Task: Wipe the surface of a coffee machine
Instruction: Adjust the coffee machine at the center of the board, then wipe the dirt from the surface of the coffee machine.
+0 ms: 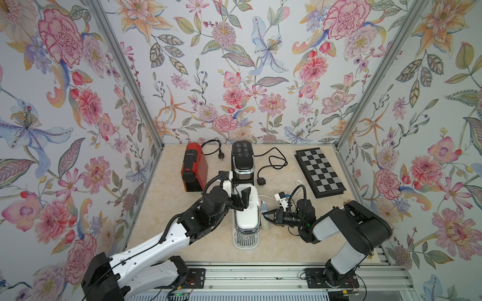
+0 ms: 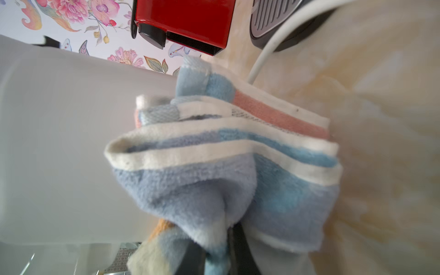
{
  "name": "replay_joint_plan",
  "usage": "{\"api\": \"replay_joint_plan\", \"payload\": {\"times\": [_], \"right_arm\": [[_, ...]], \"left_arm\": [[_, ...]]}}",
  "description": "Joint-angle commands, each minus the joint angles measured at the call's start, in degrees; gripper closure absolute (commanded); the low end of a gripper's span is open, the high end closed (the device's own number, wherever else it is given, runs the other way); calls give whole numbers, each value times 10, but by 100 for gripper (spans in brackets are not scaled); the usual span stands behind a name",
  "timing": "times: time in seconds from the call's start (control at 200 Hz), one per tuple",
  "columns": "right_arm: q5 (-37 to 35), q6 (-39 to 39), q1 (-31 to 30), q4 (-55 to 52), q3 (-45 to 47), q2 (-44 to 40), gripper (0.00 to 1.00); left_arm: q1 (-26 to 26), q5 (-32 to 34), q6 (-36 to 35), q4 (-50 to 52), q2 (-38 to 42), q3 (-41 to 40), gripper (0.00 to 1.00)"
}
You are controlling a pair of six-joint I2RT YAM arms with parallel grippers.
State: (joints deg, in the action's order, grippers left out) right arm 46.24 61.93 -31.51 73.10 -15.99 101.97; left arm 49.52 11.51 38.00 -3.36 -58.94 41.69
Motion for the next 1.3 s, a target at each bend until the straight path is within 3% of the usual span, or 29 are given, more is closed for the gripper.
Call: {"api": "replay_joint_plan", "payload": {"times": [0.0, 0.16, 0.355, 0.47, 0.61, 0.771, 0.881, 1.076, 1.296], "right_arm": [[20, 81, -53, 178, -4, 75, 100], [-32, 72, -127, 178, -13, 103, 100], [-92, 49, -132, 172, 16, 58, 100], [-116, 16, -139, 115, 18, 1, 100], [-177, -51, -160, -28, 6, -134, 100], [-288, -175, -197, -319, -65, -310, 100], [-304, -200, -197, -385, -98, -361, 100], [-315, -210, -200, -434, -120, -383, 100], [-310, -204, -201, -384, -92, -303, 100]], "left_arm": [[6, -1, 17, -14, 3, -18, 1], [4, -55, 7, -41, -6, -21, 1], [1, -49, -6, -8, 10, -19, 1], [-3, -52, -15, 9, 24, -27, 1], [-7, -53, -21, 27, 50, -39, 1], [-10, -51, -11, 33, 70, -58, 1], [-10, -49, 3, 25, 70, -72, 1], [-10, -37, 15, 21, 77, -92, 1], [-11, -45, 22, 16, 71, -104, 1]]}}
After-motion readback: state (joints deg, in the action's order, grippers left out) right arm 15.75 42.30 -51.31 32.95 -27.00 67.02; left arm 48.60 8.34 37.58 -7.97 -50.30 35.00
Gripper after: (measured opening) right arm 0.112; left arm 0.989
